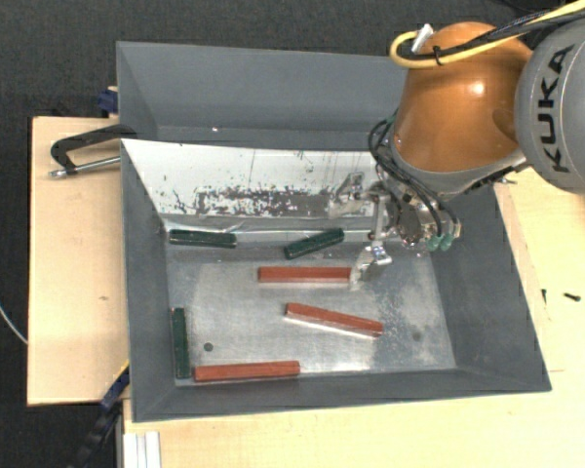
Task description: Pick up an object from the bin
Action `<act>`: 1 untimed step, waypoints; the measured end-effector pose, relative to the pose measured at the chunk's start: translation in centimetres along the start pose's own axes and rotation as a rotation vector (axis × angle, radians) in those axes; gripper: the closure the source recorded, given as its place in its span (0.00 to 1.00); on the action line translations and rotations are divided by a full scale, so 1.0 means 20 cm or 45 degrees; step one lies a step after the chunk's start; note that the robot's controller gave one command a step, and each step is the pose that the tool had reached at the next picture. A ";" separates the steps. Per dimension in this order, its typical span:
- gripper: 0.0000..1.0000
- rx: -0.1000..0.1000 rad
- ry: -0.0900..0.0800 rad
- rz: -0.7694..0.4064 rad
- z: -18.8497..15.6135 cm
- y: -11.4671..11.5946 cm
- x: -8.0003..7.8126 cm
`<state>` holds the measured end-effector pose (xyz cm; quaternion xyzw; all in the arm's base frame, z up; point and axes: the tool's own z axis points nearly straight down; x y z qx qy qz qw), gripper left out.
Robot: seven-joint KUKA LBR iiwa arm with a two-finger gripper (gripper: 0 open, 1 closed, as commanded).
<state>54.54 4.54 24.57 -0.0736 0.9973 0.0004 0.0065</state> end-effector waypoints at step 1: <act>0.00 -0.001 0.009 0.001 0.02 0.00 0.01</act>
Offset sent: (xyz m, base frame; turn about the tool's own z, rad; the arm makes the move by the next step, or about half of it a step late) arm -0.0488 -0.0232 -0.1505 0.0487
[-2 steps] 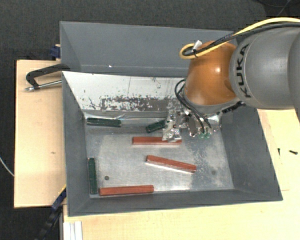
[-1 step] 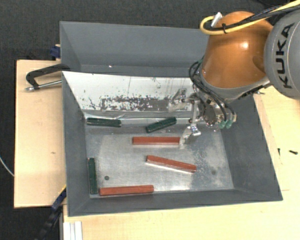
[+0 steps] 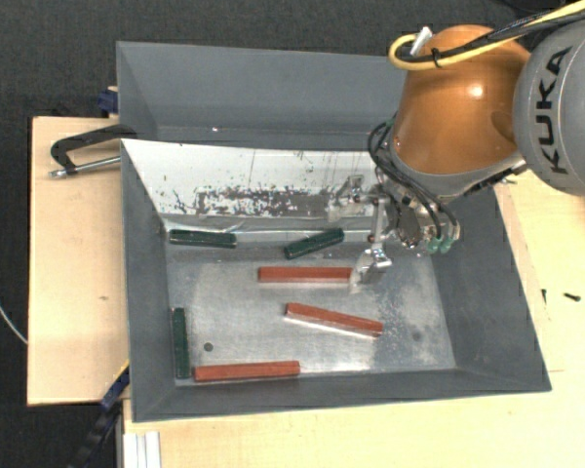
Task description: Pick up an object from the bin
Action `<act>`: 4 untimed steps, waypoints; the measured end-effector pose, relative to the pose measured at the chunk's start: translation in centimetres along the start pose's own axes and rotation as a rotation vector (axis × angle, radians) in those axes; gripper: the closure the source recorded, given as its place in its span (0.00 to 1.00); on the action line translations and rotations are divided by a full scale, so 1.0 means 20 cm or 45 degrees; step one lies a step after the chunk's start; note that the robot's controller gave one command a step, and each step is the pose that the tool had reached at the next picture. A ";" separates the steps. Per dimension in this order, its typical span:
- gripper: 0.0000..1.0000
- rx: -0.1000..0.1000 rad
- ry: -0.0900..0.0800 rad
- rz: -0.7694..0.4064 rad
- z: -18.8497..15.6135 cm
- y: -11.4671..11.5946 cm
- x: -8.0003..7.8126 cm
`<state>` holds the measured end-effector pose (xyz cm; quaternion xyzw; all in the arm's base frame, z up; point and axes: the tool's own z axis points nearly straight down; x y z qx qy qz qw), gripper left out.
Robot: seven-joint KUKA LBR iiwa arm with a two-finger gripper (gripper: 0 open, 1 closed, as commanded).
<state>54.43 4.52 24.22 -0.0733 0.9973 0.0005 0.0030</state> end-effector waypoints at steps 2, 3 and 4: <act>0.00 0.000 0.001 0.080 0.53 0.04 0.19; 1.00 -0.001 0.007 -0.011 0.75 0.07 0.20; 1.00 -0.001 0.007 -0.012 0.75 0.07 0.20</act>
Offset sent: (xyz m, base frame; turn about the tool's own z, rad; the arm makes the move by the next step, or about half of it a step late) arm -0.0477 0.0071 -0.1246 0.0766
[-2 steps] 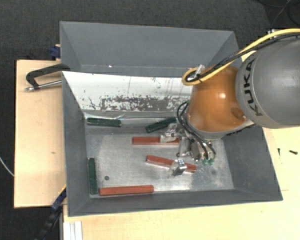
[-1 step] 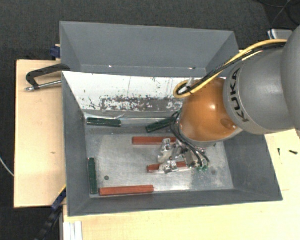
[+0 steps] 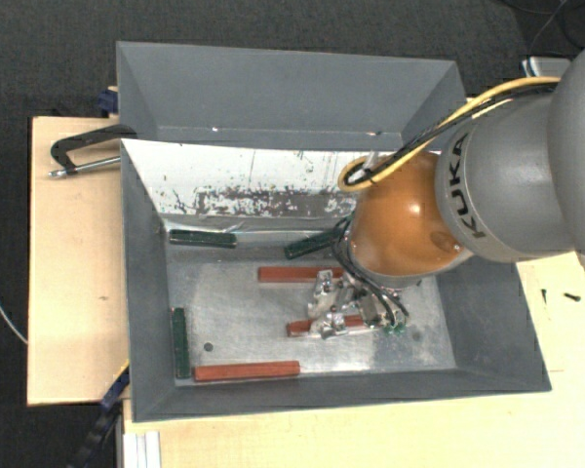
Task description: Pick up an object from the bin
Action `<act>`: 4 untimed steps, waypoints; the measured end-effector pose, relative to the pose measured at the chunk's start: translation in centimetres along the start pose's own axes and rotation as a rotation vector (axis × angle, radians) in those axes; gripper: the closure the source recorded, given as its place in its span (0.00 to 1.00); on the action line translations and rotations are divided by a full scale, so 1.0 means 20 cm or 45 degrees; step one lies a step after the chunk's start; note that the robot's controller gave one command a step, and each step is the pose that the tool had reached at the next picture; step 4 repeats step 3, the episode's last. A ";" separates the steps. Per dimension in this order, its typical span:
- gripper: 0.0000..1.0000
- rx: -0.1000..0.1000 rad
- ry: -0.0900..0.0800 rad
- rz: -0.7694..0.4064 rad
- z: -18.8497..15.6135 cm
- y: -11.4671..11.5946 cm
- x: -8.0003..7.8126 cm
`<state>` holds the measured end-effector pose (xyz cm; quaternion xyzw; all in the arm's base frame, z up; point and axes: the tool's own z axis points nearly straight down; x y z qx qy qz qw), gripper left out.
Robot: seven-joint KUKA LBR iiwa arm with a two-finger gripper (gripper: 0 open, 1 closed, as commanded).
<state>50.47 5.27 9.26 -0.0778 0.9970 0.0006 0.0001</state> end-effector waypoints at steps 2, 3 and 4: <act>1.00 0.001 -0.012 -0.098 -0.22 0.01 0.00; 1.00 0.001 -0.006 -0.221 -0.78 0.06 0.00; 1.00 0.001 -0.006 -0.221 -0.78 0.06 0.00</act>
Offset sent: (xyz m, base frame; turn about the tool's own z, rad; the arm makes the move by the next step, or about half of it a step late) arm -0.0085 0.0105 -0.0226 -0.4518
